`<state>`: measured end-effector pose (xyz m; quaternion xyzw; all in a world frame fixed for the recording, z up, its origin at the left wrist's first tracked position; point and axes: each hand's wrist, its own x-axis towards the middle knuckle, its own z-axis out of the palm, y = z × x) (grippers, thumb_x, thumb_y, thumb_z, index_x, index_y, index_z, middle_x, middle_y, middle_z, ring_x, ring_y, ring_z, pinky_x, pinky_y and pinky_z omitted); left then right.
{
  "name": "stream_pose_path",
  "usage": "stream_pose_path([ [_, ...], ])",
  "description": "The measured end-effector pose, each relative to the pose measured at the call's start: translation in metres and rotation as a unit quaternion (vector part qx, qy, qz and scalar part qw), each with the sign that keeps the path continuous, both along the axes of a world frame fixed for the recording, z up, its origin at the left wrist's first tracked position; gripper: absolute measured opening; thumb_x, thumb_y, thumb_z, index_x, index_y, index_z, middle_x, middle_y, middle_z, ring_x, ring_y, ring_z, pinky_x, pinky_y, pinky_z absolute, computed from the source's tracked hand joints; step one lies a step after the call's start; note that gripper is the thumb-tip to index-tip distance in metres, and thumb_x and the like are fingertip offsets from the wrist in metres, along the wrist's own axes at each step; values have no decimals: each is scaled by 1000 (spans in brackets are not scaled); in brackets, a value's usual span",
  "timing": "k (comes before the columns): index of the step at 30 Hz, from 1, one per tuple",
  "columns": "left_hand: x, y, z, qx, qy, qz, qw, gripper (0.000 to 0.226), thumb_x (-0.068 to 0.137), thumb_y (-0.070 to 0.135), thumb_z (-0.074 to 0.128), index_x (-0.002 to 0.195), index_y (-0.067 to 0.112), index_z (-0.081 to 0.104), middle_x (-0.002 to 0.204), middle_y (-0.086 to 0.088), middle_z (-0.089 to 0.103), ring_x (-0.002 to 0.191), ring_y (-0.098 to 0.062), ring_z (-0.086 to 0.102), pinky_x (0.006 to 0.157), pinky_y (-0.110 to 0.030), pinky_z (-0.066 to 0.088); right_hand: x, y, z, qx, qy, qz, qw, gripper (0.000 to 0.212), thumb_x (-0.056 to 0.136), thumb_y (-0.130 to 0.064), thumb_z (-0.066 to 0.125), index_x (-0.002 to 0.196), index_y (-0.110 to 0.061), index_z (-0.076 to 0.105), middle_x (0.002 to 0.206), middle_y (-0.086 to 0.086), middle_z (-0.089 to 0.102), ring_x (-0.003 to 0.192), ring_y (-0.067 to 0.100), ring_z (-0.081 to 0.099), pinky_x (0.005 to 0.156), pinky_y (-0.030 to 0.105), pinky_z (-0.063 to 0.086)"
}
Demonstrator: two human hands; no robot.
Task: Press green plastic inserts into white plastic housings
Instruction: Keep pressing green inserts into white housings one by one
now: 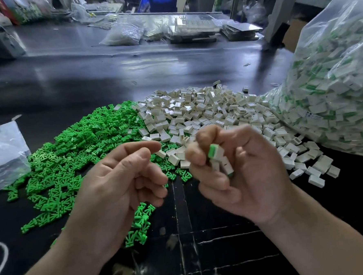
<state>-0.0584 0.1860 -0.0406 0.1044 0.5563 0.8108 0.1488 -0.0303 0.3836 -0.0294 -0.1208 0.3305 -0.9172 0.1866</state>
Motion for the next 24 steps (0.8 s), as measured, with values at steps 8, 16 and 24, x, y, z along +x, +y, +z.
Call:
stream_pose_path([
  [8,3,-5,-10,-463,276,112,835,14,81,51,58,88,42,65,75,20,66,71,5,62,50,-12,46,-3,32,10,306,17,-161,938,6,81,-22,75,84,-18,72,68,3,59,39,8,41,34,14,30],
  [16,0,0,-15,-639,386,89,659,42,83,54,54,109,26,70,91,8,62,77,-14,57,61,-27,41,6,30,10,760,75,-120,635,28,91,-21,59,106,-42,68,87,-10,73,46,-2,52,43,14,40],
  [24,-2,4,-20,-669,416,66,613,13,76,37,75,83,27,70,74,10,58,65,-15,55,57,-28,38,3,4,0,867,148,-65,472,25,97,-36,59,122,-32,58,101,-4,63,95,23,61,80,35,54],
])
